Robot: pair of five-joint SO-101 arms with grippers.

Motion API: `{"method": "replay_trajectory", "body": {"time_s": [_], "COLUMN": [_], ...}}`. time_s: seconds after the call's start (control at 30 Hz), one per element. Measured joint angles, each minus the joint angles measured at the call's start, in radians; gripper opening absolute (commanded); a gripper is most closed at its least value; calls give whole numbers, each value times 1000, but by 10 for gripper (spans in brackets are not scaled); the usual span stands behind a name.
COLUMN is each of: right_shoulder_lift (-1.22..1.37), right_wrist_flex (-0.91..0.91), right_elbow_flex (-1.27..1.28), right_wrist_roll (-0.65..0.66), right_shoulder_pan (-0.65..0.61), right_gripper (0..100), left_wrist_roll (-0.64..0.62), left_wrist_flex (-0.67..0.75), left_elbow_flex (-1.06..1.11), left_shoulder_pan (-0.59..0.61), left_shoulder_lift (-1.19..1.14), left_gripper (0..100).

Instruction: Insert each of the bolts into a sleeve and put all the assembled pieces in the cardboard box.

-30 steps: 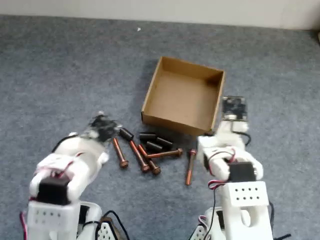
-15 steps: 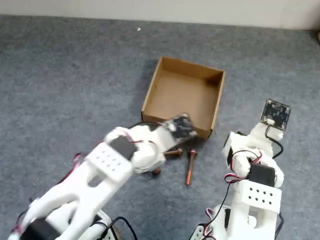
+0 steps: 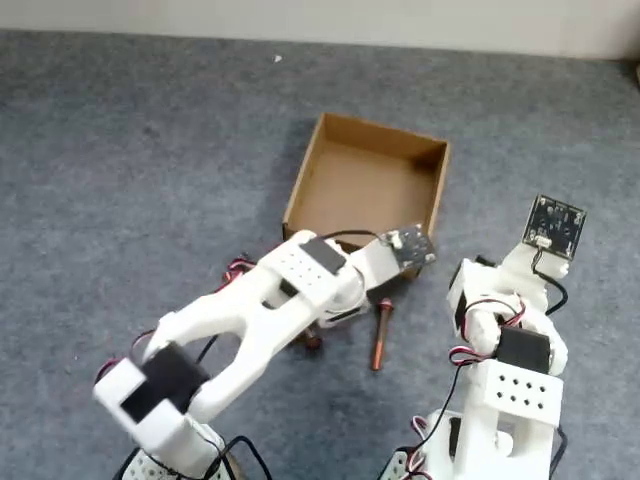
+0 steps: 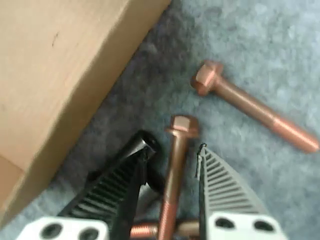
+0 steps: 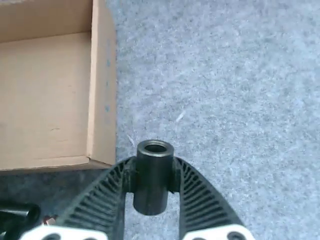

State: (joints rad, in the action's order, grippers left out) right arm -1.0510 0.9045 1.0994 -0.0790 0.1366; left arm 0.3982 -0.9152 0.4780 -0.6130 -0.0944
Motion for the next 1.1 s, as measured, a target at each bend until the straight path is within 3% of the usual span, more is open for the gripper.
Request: {"method": "replay_trajectory", "body": {"time_s": [0.13, 0.33, 0.83, 1.0, 1.1], "right_shoulder_lift": [0, 0, 0, 0, 0], "right_wrist_flex": [0, 0, 0, 0, 2], "right_elbow_flex": [0, 0, 0, 0, 0], "right_wrist_roll": [0, 0, 0, 0, 0], "right_shoulder_pan": [0, 0, 0, 0, 0], "right_gripper": [5, 5, 5, 5, 5], "left_wrist_roll": [0, 0, 0, 0, -61], "left_wrist_flex": [0, 0, -75, -146, -198], "left_elbow_flex": [-55, -78, -75, -74, -74], "left_shoulder_pan": [-3, -5, -35, -35, -28], "left_shoulder_lift": [-64, -95, -121, -25, 115], "left_gripper": [167, 56, 8, 5, 5]}}
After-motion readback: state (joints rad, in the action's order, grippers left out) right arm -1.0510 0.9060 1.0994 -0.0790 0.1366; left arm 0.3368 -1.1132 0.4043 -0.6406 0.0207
